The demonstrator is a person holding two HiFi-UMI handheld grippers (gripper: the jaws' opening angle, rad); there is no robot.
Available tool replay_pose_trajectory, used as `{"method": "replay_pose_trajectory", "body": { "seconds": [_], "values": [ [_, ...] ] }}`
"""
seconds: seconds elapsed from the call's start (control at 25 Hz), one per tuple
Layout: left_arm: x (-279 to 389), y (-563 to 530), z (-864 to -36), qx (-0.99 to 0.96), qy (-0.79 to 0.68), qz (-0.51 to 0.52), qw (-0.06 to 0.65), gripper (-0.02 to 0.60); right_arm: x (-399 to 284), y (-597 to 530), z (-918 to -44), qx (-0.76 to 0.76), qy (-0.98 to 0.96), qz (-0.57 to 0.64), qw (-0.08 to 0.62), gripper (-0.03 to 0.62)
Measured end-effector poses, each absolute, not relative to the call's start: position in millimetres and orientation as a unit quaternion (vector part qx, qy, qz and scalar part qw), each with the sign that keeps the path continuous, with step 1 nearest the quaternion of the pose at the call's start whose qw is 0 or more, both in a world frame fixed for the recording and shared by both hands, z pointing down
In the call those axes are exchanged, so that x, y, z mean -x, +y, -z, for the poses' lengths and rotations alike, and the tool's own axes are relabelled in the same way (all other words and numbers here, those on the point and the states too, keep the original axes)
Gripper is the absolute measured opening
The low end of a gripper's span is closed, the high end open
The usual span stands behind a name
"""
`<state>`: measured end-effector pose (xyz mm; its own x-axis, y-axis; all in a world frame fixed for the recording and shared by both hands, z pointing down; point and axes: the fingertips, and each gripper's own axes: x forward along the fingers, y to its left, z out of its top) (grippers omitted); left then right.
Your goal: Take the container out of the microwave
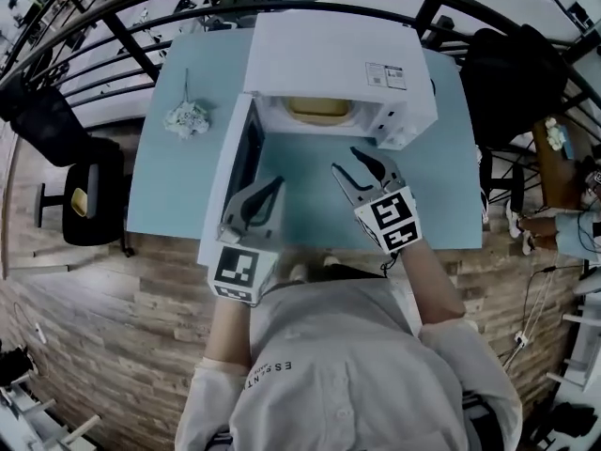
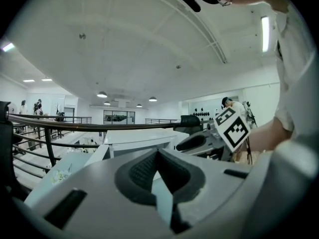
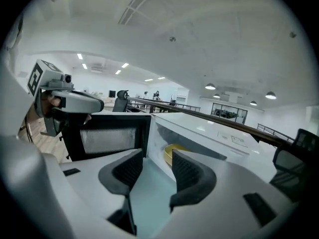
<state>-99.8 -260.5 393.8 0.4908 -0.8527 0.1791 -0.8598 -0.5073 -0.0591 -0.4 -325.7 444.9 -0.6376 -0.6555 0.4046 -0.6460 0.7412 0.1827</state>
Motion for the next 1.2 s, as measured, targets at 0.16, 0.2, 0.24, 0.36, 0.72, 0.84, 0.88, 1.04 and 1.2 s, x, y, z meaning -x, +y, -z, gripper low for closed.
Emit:
{"method": "replay_pose_trajectory", "body": {
  "seconds": [0.16, 0.2, 0.24, 0.36, 0.72, 0.84, 0.88, 1.04, 1.2],
  "values": [
    [102.5, -274.3, -392.6, -0.849, -0.520, -0.091, 0.017, -0.006, 12.0, -362.0, -471.2, -0.308, -0.905, 0.018, 0.293, 0.187],
    [102.8, -277.8, -393.7, -0.847, -0.524, -0.091, 0.017, -0.006, 13.3, -371.0, -479.9, -0.297, -0.903, 0.021, 0.311, 0.187],
    [103.1, -282.1, -395.2, -0.844, -0.528, -0.091, 0.018, -0.006, 14.2, -380.6, -488.4, -0.288, -0.899, 0.025, 0.328, 0.187],
    [106.2, -293.1, -402.3, -0.837, -0.538, -0.091, 0.025, -0.006, 21.9, -405.1, -507.0, -0.261, -0.892, 0.042, 0.366, 0.187],
    [113.3, -308.0, -410.0, -0.814, -0.570, -0.107, 0.041, -0.006, 44.8, -458.6, -567.5, -0.190, -0.862, 0.089, 0.461, 0.187],
    [116.0, -310.6, -412.6, -0.808, -0.577, -0.108, 0.044, -0.006, 49.6, -470.5, -585.1, -0.168, -0.849, 0.115, 0.488, 0.187],
    [116.9, -311.0, -413.8, -0.806, -0.580, -0.109, 0.045, -0.006, 49.7, -473.8, -590.9, -0.162, -0.843, 0.126, 0.498, 0.187],
    [120.7, -310.1, -419.2, -0.801, -0.587, -0.111, 0.046, -0.006, 49.9, -480.9, -604.6, -0.145, -0.830, 0.148, 0.519, 0.185],
    [126.6, -307.6, -423.3, -0.790, -0.600, -0.107, 0.067, -0.006, 51.0, -485.5, -606.0, -0.143, -0.822, 0.170, 0.525, 0.094]
  ]
}}
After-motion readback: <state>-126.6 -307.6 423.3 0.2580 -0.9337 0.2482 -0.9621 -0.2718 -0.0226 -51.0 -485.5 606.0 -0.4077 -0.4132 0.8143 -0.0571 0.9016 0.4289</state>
